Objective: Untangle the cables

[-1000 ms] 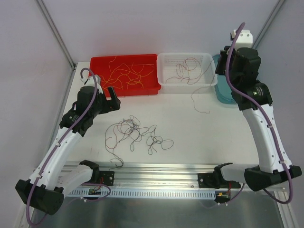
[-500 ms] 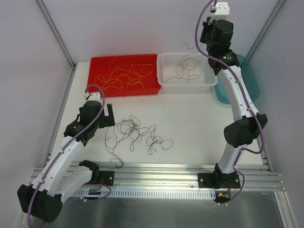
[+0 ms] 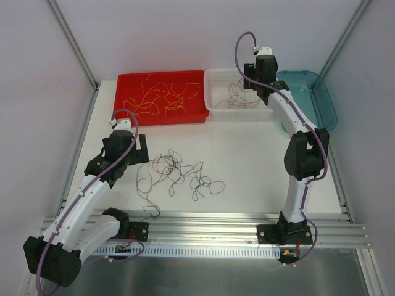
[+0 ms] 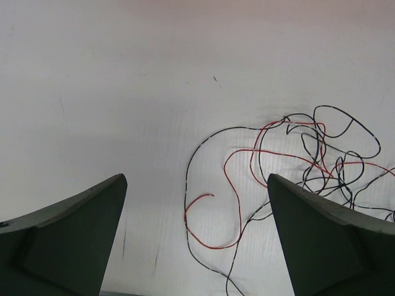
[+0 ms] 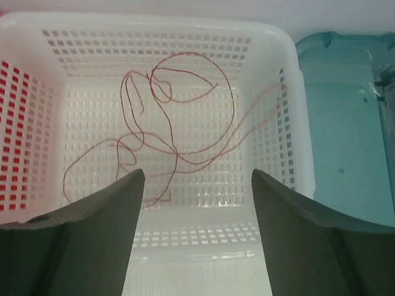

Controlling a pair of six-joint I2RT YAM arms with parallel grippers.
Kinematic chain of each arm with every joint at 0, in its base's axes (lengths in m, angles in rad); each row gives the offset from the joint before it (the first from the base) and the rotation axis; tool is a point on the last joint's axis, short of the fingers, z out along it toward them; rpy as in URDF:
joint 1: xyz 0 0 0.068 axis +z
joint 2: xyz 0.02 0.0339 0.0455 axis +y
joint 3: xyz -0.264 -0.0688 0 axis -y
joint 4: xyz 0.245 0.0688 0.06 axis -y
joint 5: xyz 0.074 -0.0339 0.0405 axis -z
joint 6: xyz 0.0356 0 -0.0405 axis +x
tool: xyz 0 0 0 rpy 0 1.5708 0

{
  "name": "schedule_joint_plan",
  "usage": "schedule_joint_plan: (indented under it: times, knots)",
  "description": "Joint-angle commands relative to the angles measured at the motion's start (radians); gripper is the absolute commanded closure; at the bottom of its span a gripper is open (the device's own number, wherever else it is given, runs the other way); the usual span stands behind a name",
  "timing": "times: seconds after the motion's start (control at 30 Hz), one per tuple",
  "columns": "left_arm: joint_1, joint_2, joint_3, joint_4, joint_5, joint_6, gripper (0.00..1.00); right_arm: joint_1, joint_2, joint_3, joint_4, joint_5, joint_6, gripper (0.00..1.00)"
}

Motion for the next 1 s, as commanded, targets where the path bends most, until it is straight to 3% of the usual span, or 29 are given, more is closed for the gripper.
schedule_joint_plan:
  times: [0.0, 0.3, 0.53, 0.67, 0.97]
  knots:
    - [0.01, -0.001, 0.007, 0.016, -0.002, 0.028, 0.01, -0.003, -0.105, 0.043, -0.078, -0.027, 0.025, 0.26]
    - [0.012, 0.014, 0.006, 0.014, 0.041, 0.017, 0.01, 0.115, -0.424, -0.233, -0.282, -0.219, 0.121, 0.21]
    - [0.012, 0.054, 0.011, 0.014, 0.123, 0.003, 0.01, 0.279, -0.582, -0.567, -0.259, -0.446, 0.334, 0.22]
    - [0.012, 0.089, 0.013, 0.016, 0.153, 0.0, 0.01, 0.463, -0.552, -0.655, -0.23, -0.376, 0.368, 0.22]
    - [0.012, 0.135, 0.019, 0.016, 0.161, 0.0, 0.01, 0.66, -0.389, -0.727, -0.086, -0.236, 0.582, 0.22]
